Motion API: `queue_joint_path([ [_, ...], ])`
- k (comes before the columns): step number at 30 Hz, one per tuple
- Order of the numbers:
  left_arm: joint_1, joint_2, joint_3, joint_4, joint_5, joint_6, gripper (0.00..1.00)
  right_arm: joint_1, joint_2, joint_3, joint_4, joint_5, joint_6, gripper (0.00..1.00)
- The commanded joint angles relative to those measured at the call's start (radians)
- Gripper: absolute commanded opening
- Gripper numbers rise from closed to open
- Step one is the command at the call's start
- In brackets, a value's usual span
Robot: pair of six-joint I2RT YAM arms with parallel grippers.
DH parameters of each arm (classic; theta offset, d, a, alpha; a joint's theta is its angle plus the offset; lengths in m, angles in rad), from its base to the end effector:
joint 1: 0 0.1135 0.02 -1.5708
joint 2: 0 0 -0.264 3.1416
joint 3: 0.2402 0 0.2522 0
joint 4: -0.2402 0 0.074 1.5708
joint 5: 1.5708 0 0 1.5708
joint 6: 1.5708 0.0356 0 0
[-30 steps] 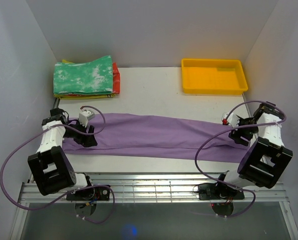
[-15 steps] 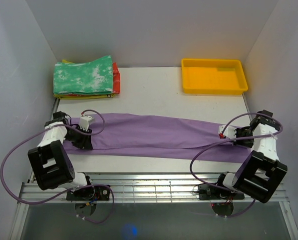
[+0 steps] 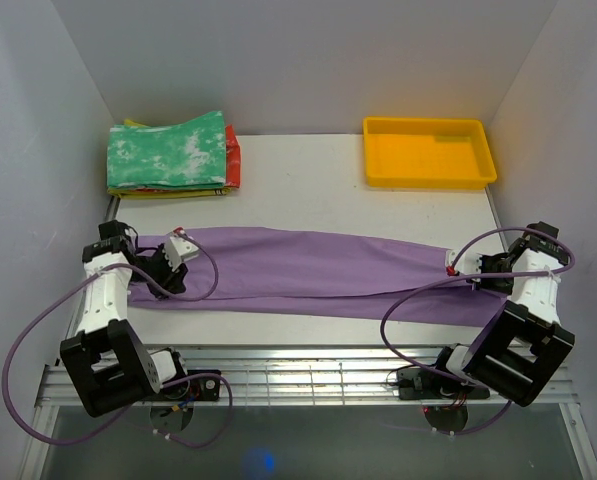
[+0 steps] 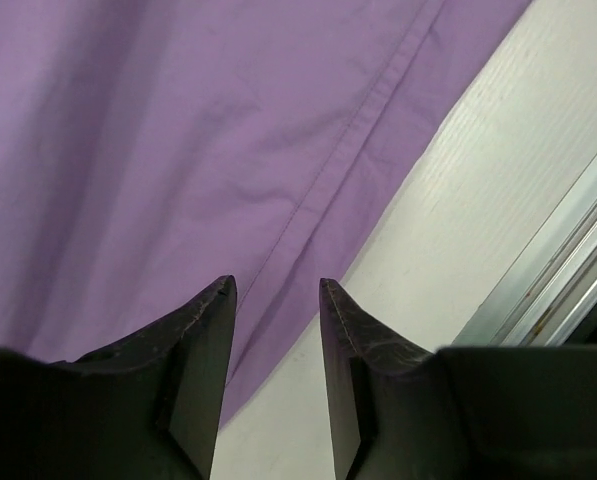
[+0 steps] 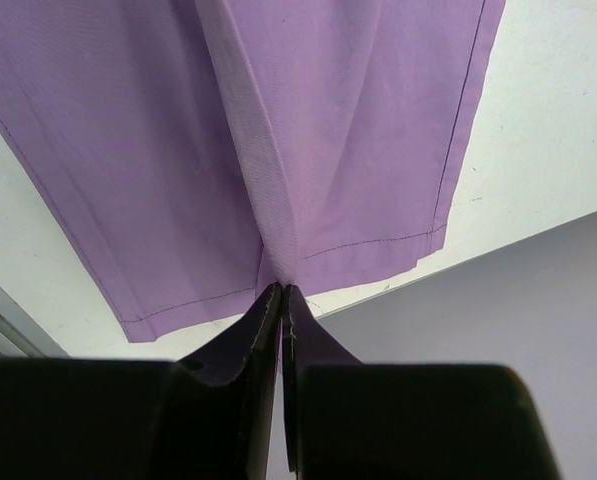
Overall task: Fold and stack the trousers
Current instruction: Fold the trousers
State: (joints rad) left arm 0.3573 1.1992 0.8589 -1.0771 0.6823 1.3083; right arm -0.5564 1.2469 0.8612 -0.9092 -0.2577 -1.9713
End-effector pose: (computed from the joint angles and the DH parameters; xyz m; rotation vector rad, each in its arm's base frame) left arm 0.1864 0.0456 0.2338 1.2051 2.1913 -0.4550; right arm 0.1874 -0.1059 0.2229 -1.8596 2.0972 -0.2612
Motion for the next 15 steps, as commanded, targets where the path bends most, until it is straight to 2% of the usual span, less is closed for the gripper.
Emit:
queue_joint_path([
  [1, -0.003, -0.01, -0.026, -0.041, -0.062, 0.227, 0.5, -0.005, 0.0, 0.032, -0.003, -0.012, -0.052, 0.08],
  [5, -0.001, -0.007, -0.076, 0.019, -0.113, 0.357, 0.5, -0.005, 0.0, 0.03, -0.007, -0.008, -0.051, 0.08],
  [15, -0.014, 0.04, -0.124, 0.106, -0.133, 0.471, 0.51, -0.005, 0.005, 0.032, -0.016, 0.008, -0.049, 0.08],
])
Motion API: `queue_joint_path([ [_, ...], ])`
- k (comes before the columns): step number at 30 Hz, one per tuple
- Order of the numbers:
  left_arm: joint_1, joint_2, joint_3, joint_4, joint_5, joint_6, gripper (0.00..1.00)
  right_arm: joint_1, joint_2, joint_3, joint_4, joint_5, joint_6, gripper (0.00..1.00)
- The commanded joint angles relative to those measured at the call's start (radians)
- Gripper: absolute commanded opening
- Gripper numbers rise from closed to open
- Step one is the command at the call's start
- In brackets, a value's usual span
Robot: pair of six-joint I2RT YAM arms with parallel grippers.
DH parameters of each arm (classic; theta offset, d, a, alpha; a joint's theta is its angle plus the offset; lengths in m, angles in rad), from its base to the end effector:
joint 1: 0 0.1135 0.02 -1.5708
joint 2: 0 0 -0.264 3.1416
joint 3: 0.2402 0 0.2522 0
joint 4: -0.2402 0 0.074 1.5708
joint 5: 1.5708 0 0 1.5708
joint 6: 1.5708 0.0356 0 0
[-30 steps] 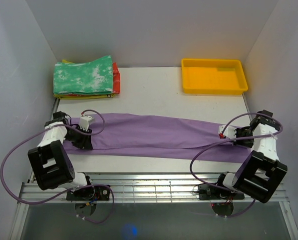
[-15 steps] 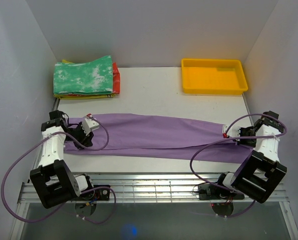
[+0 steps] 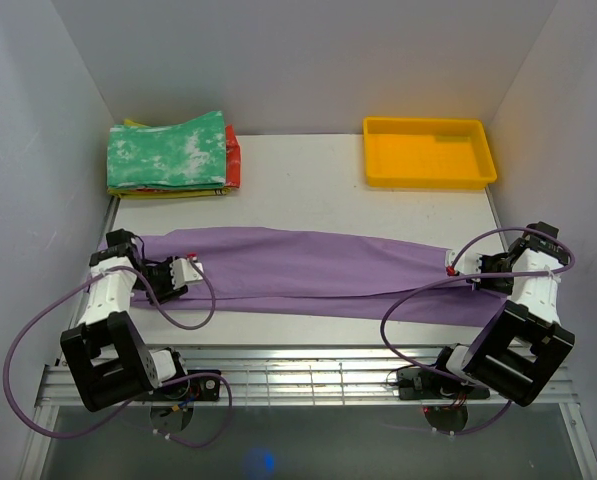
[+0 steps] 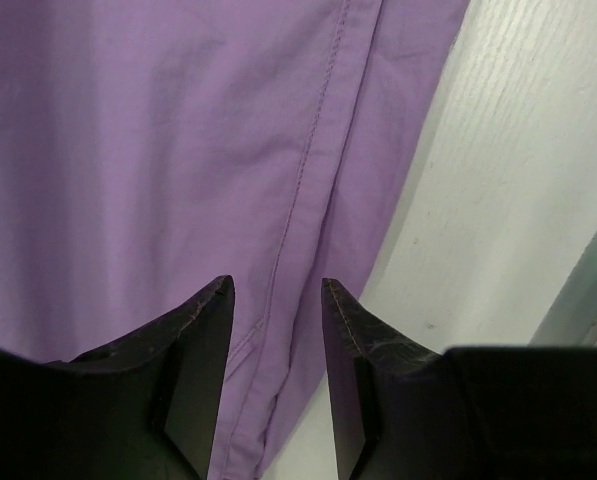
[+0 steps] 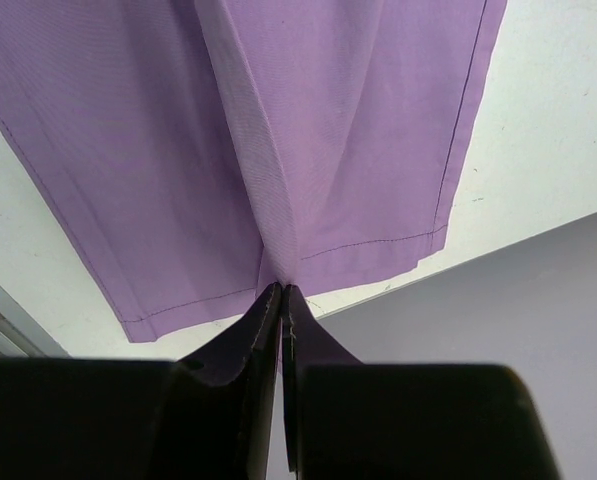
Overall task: Fold and stack the trousers
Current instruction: Fold the trousers
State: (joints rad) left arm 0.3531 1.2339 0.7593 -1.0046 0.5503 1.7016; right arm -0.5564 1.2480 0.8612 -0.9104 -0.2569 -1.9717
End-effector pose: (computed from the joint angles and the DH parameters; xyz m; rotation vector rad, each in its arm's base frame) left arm 0.1824 0.0474 0.2002 1.6563 2.0183 -0.2787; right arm 0.1874 -0.1059 0.2226 -1.8607 2.0985 -0.2586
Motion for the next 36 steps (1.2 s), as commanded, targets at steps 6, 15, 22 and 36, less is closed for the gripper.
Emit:
queue_joint_path([
  [6, -0.029, -0.002, -0.08, 0.092, -0.015, 0.099, 0.51, -0.005, 0.008, 0.033, -0.013, 0.018, -0.047, 0.08],
  [15, -0.051, 0.001, -0.14, 0.198, -0.023, 0.101, 0.49, -0.005, 0.018, 0.038, -0.021, 0.025, -0.047, 0.08],
  [22, -0.065, -0.014, -0.155, 0.262, -0.03, 0.087, 0.26, -0.005, 0.022, 0.032, -0.019, 0.031, -0.047, 0.08],
  [36, -0.052, -0.07, 0.003, 0.006, 0.002, 0.061, 0.0, -0.026, 0.037, 0.124, -0.047, 0.024, -0.055, 0.08],
])
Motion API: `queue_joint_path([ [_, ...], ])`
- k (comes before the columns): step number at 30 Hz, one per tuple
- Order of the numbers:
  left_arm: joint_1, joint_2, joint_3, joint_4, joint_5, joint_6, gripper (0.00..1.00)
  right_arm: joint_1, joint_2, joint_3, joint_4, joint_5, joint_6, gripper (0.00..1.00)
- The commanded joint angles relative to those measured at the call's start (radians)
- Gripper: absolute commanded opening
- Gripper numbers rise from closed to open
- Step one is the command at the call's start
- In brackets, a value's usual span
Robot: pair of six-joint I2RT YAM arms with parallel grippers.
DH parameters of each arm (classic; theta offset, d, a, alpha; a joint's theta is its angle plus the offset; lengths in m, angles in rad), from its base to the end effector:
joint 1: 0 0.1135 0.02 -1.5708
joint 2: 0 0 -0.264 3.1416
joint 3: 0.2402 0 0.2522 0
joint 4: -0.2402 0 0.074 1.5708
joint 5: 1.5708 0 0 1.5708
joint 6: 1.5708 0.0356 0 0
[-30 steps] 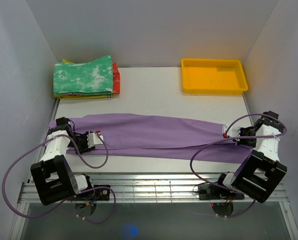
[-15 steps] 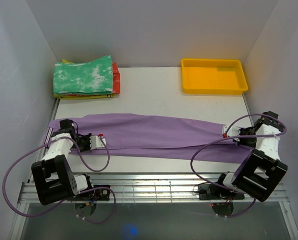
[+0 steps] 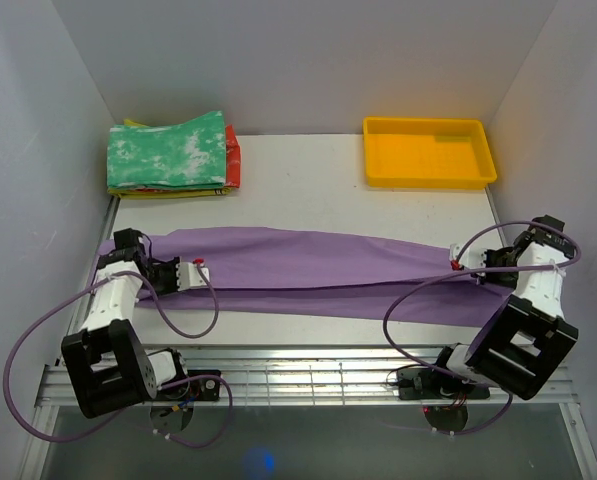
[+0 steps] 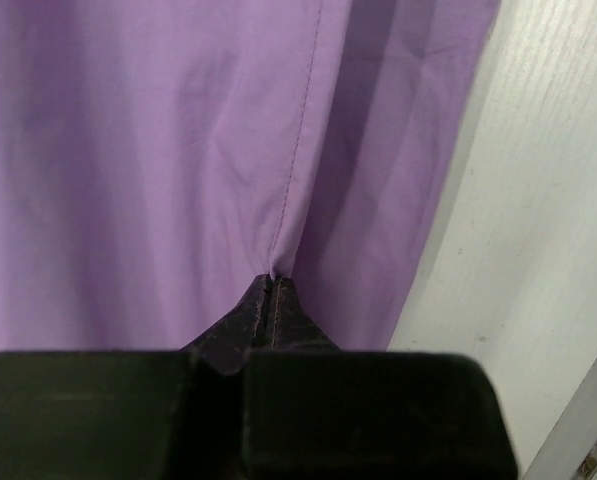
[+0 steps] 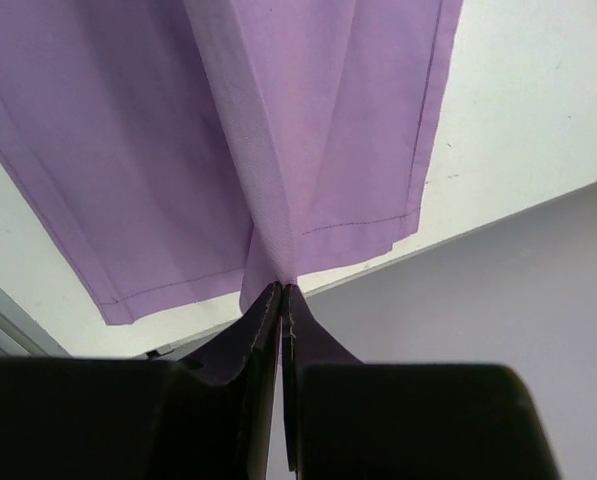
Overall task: Fold and stack the trousers
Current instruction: Fold the trousers
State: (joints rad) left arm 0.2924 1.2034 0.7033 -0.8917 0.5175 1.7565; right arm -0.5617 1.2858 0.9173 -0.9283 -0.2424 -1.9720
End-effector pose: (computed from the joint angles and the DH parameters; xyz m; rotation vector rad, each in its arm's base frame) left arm 0.1847 0.0372 0.1918 1.7869 1.8959 -0.1585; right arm 0.1952 -0.1128 0.2301 -1.8622 2.1149 -0.2679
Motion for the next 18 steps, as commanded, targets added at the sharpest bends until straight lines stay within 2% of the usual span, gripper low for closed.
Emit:
queue_joint_path([
  [1, 0.016, -0.044, 0.065, -0.127, 0.038, 0.017, 0.0, -0.03, -0.002, 0.072, -0.036, 0.011, -0.065, 0.08],
  [10, 0.039, -0.1, 0.012, -0.219, 0.012, 0.087, 0.0, -0.081, -0.1, -0.096, -0.012, 0.057, -0.217, 0.08],
  [16, 0.044, -0.088, -0.071, -0.164, -0.034, 0.091, 0.0, -0.086, -0.155, -0.257, 0.098, 0.089, -0.281, 0.08],
  [18, 0.044, -0.068, -0.111, -0.104, -0.075, 0.08, 0.0, -0.086, -0.167, -0.297, 0.114, 0.106, -0.284, 0.2],
])
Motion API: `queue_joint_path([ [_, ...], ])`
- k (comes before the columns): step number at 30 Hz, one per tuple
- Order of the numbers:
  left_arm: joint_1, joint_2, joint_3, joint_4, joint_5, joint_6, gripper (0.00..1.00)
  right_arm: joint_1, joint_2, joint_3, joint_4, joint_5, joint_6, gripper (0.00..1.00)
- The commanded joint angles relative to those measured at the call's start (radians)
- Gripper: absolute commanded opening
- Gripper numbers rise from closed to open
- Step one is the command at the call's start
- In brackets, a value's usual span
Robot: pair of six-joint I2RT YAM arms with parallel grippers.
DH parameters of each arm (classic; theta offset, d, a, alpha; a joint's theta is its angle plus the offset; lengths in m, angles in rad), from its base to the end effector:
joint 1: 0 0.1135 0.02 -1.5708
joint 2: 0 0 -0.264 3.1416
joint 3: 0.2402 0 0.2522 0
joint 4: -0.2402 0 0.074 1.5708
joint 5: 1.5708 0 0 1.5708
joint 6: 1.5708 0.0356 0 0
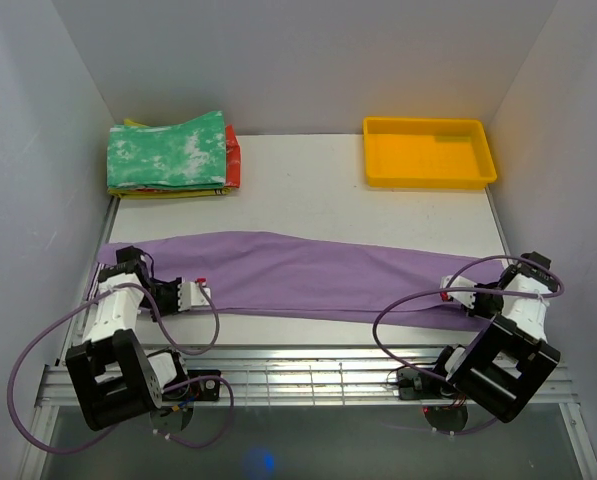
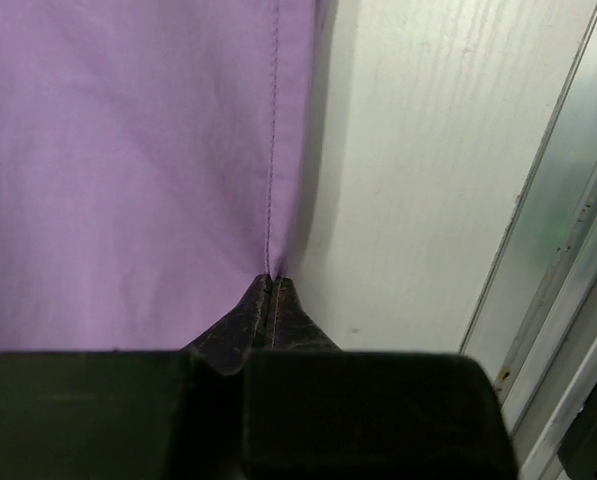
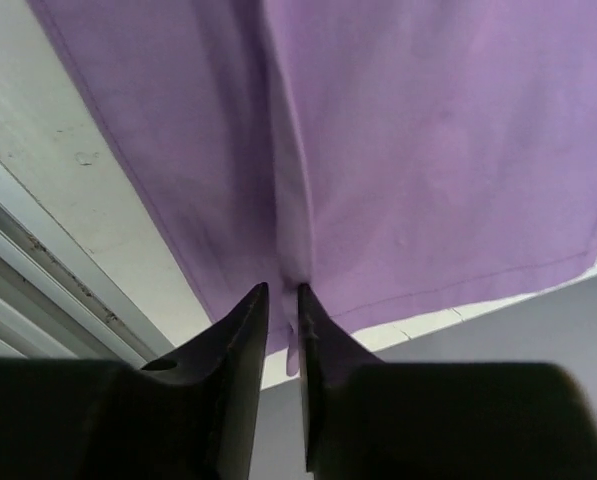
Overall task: Fold and stack the trousers
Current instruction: Fold the trousers
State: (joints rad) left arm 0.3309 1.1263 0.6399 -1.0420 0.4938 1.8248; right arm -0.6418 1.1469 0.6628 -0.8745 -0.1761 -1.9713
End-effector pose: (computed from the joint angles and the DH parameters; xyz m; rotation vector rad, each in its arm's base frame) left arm 0.1526 0.0346 0.1851 1.8274 1.9525 -0.2690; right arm 0.1472 -0.1022 0.1866 -1.8152 2.2718 -0.2319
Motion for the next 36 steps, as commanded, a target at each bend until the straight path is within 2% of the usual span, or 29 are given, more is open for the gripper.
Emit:
queue_joint_path([
  [1, 0.005, 0.032, -0.057, 0.065, -0.064, -0.007, 0.0, -0.006, -0.03, -0.046, 0.06, 0.041, -0.278, 0.27],
  [2, 0.007, 0.044, -0.062, 0.085, -0.073, -0.013, 0.0, -0.006, -0.032, -0.045, 0.055, 0.043, -0.267, 0.42],
  [3, 0.007, 0.052, -0.06, 0.086, -0.078, -0.018, 0.0, -0.006, -0.035, -0.04, 0.054, 0.035, -0.249, 0.43],
  [5, 0.013, 0.067, -0.046, 0.092, -0.063, -0.036, 0.0, -0.021, -0.032, -0.005, 0.051, 0.018, -0.245, 0.34],
  [6, 0.016, 0.069, -0.04, 0.091, -0.057, -0.039, 0.0, -0.03, -0.021, 0.01, 0.043, 0.004, -0.247, 0.23],
  [8, 0.016, 0.076, -0.008, 0.094, -0.026, -0.071, 0.0, -0.036, -0.003, 0.056, 0.035, -0.008, -0.242, 0.09],
  [14, 0.066, 0.104, 0.154, 0.011, 0.106, -0.105, 0.0, -0.042, 0.065, 0.145, 0.017, -0.048, -0.199, 0.08],
  [18, 0.134, 0.101, 0.196, -0.03, 0.135, -0.046, 0.0, -0.044, 0.059, 0.141, 0.014, -0.06, -0.205, 0.08],
  [25, 0.221, 0.099, 0.184, -0.104, 0.117, 0.076, 0.0, -0.044, 0.027, 0.084, 0.011, -0.043, -0.232, 0.08],
  [27, 0.235, 0.089, 0.164, -0.107, 0.106, 0.128, 0.0, -0.044, 0.04, 0.092, 0.016, -0.055, -0.18, 0.08],
  [28, 0.235, 0.086, 0.13, -0.099, 0.08, 0.137, 0.0, -0.044, 0.05, 0.116, 0.017, -0.06, -0.152, 0.1],
  [29, 0.237, 0.081, 0.109, -0.077, 0.066, 0.154, 0.0, -0.044, 0.074, 0.133, 0.012, -0.066, -0.12, 0.19],
  [32, 0.235, 0.078, 0.026, 0.0, 0.008, 0.168, 0.0, -0.044, 0.14, 0.217, -0.015, -0.086, 0.041, 0.32],
  [34, 0.235, 0.076, -0.008, 0.058, -0.02, 0.156, 0.08, -0.047, 0.175, 0.291, -0.092, -0.094, 0.16, 0.39],
  [36, 0.235, 0.075, -0.029, 0.069, -0.023, 0.145, 0.17, -0.071, 0.206, 0.331, -0.186, -0.123, 0.202, 0.41],
])
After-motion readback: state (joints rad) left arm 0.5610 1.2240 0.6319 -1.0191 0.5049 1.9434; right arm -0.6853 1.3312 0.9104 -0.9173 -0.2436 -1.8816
